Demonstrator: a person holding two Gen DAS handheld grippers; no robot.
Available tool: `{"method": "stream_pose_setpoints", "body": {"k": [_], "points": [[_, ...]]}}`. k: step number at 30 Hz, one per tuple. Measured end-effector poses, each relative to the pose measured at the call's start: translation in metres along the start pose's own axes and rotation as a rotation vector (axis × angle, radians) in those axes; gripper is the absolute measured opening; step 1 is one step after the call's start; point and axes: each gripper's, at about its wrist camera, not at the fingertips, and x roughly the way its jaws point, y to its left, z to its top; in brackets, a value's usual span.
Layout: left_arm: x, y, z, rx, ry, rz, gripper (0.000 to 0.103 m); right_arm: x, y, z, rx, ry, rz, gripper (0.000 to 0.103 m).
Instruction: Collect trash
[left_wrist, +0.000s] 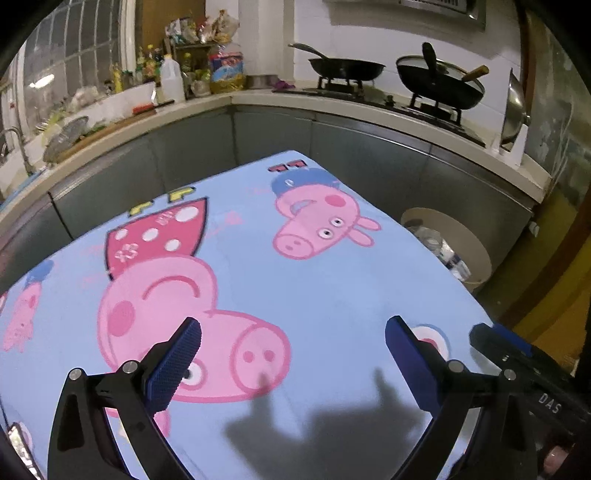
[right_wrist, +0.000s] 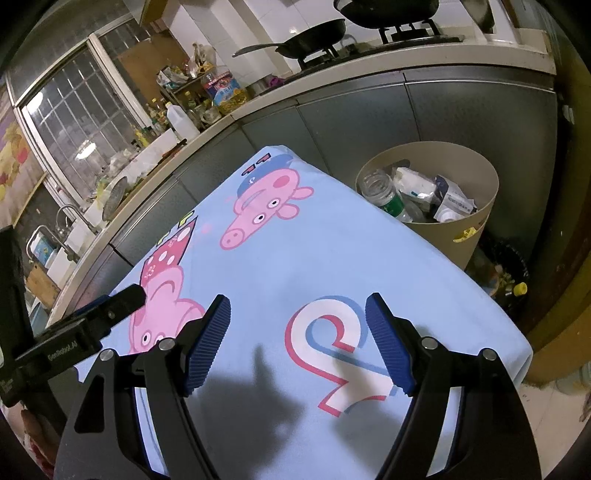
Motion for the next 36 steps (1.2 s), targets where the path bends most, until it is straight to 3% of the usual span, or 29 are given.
{"method": "stream_pose_setpoints", "body": {"k": [16,19,36], "points": [[-0.024,0.019,0.006,-0.059,-0.112,0.057,0.099,0.004,0.006,-0.002,-0.015,0.019,-0.004,0.075],[-0.026,0.017,0.008,-0.036,-0.1,0.03,0.099,0.005,0.006,-0.003,-0.016,0.02,-0.004,0.075],[-0.012,0.017,0.007,-0.028,-0.038,0.099,0.099,0.005,0.007,-0.004,-0.019,0.021,-0.005,0.075]]}}
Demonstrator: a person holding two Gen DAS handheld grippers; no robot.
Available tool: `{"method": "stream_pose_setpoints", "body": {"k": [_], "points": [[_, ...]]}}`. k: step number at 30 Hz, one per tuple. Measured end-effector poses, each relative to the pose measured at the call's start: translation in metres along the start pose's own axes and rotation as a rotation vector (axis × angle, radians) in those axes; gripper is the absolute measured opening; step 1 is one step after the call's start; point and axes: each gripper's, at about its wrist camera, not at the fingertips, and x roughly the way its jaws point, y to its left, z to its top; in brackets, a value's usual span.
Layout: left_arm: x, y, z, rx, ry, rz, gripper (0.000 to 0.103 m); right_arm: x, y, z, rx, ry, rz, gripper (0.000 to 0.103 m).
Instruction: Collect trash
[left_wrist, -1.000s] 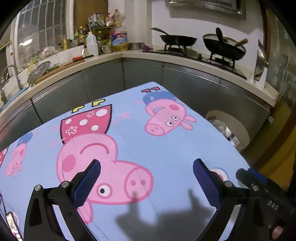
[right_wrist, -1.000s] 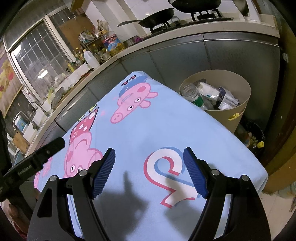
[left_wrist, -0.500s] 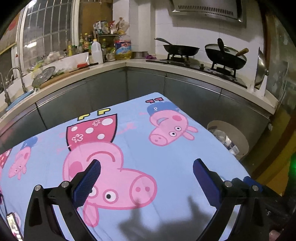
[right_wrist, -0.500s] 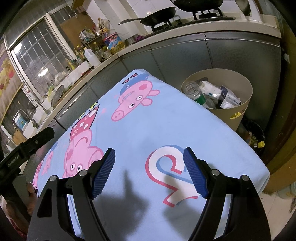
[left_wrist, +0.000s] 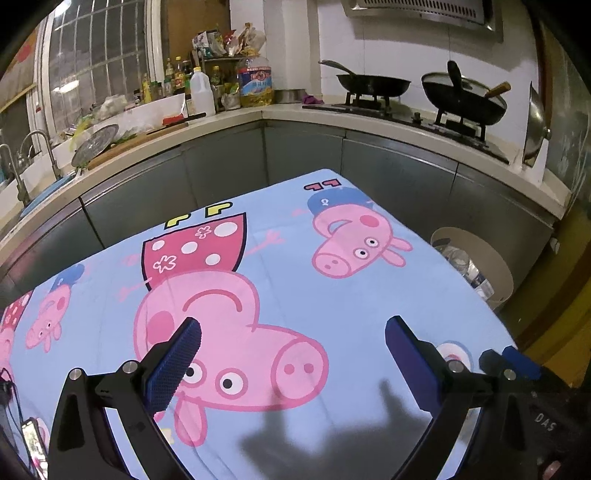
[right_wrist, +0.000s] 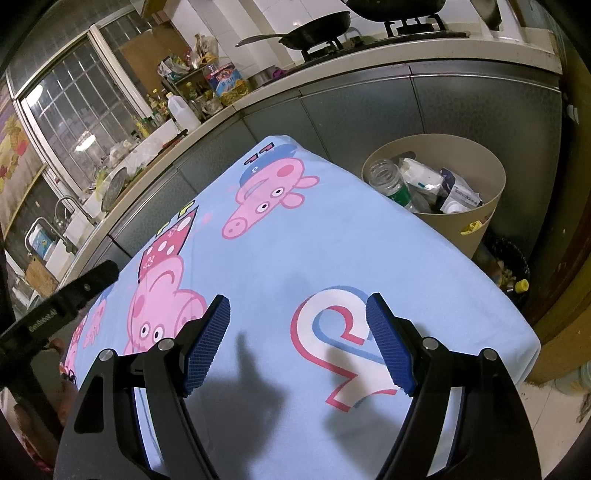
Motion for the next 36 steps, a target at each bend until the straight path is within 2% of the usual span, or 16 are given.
{"method": "stream_pose_setpoints", "body": {"k": [12,23,36], "points": [[0.006,-0.013,-0.003,0.066,0.041,0.031,0.099,-0.005,0.005,-0.002,-0.01,-0.015,0.005,0.075],[-0.007,-0.014,0.0,0.064,-0.007,0.03,0.099,-0.009,0.004,-0.002,-0.006,-0.028,0.008,0.075],[-0.007,-0.016,-0.001,0.072,-0.006,0.005,0.099,-0.024,0.017,-0.001,-0.073,-0.094,-0.006,0.075]]}}
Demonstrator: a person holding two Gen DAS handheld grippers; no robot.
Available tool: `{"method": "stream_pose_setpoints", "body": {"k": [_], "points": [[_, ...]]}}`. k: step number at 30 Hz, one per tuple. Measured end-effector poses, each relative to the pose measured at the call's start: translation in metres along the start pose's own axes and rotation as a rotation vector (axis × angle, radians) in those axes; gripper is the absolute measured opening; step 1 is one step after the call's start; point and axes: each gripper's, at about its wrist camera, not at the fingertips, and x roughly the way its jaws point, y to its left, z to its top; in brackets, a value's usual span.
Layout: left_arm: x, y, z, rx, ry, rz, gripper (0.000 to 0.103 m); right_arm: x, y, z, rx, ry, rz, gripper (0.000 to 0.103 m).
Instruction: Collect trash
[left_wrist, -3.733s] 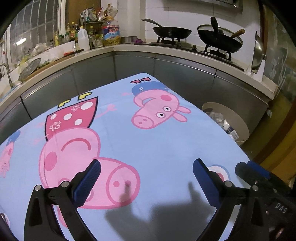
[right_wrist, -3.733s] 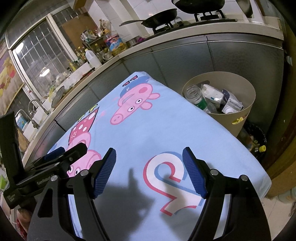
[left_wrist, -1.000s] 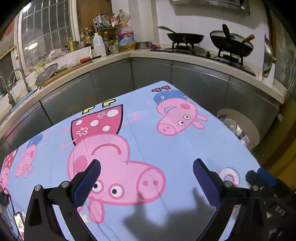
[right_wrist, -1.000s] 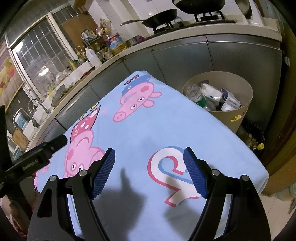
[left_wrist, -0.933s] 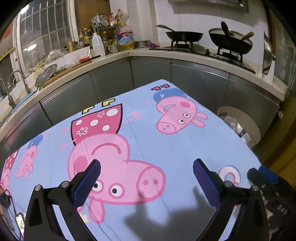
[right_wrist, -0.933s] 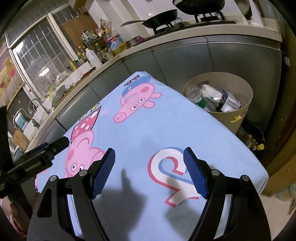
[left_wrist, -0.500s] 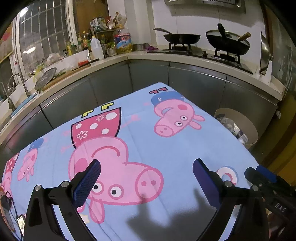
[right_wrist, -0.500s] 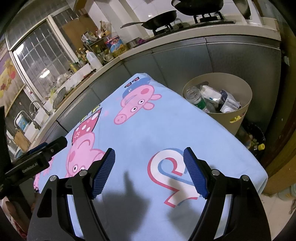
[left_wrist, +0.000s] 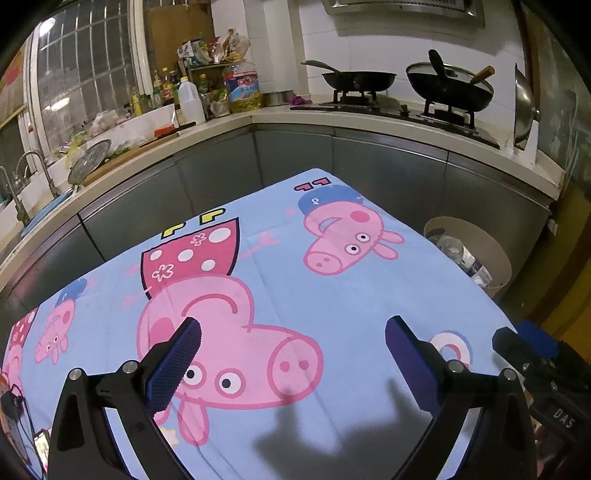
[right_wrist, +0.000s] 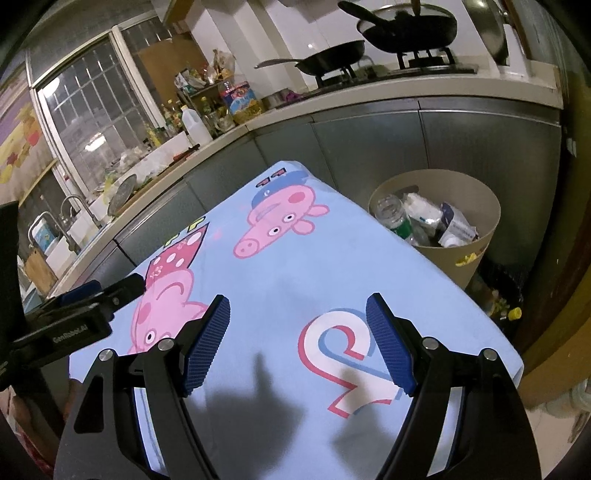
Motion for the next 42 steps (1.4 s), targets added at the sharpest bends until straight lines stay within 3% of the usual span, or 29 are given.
{"method": "stream_pose_setpoints", "body": {"k": [42], "points": [[0.007,-0.013,-0.008,0.021,0.028,-0.005,0.099,0.0,-0.011,0.001,0.027,0.005,-0.004,0.076]]}}
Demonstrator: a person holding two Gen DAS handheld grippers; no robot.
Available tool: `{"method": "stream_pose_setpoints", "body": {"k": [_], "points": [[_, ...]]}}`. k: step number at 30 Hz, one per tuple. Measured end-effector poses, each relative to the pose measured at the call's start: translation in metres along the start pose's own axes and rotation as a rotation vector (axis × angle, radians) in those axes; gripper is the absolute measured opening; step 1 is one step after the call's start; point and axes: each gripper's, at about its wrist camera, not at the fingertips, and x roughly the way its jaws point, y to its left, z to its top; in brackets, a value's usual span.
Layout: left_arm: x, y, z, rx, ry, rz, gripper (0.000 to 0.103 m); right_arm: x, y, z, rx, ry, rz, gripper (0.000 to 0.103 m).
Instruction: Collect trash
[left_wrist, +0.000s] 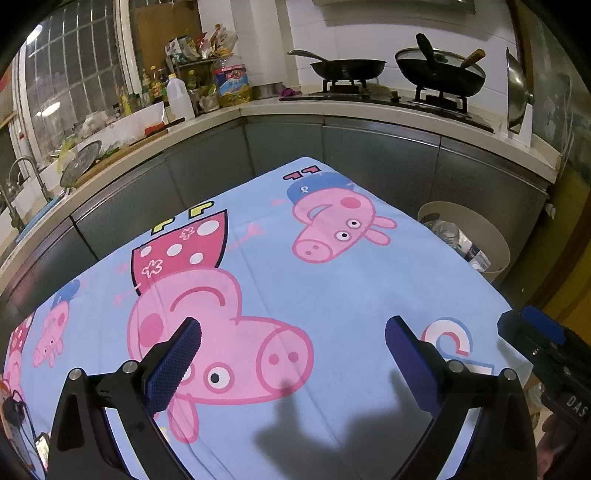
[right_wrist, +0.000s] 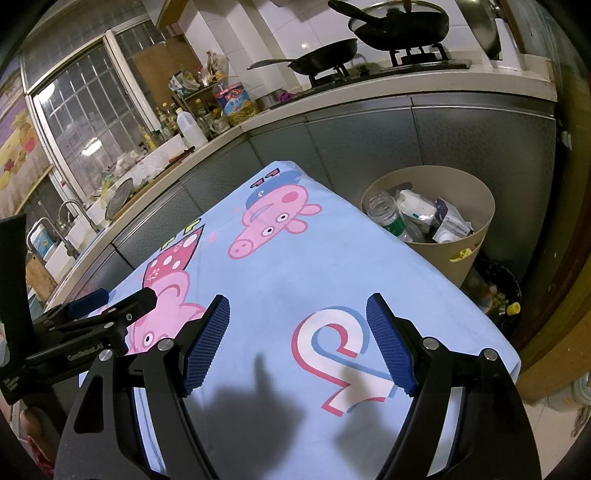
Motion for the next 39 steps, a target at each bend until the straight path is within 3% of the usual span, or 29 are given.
{"method": "stream_pose_setpoints", "body": {"k": [15,28,39], "points": [[-0.001,0.002,0.002,-0.007,-0.011,-0.015,0.099,-0.015,0.009,0.001,-0.016,-0.051,-0.002,0.076],[-0.013,0.013,0.004,-0.046,-0.07,-0.021,0.099,-0.025,0.02,0.004,-0.046,-0.081,0.003,0.076],[-0.04,0.023,0.008,-0.092,-0.209,-0.002,0.099,-0.052,0.042,0.008,-0.128,-0.191,0.006,0.08]]}}
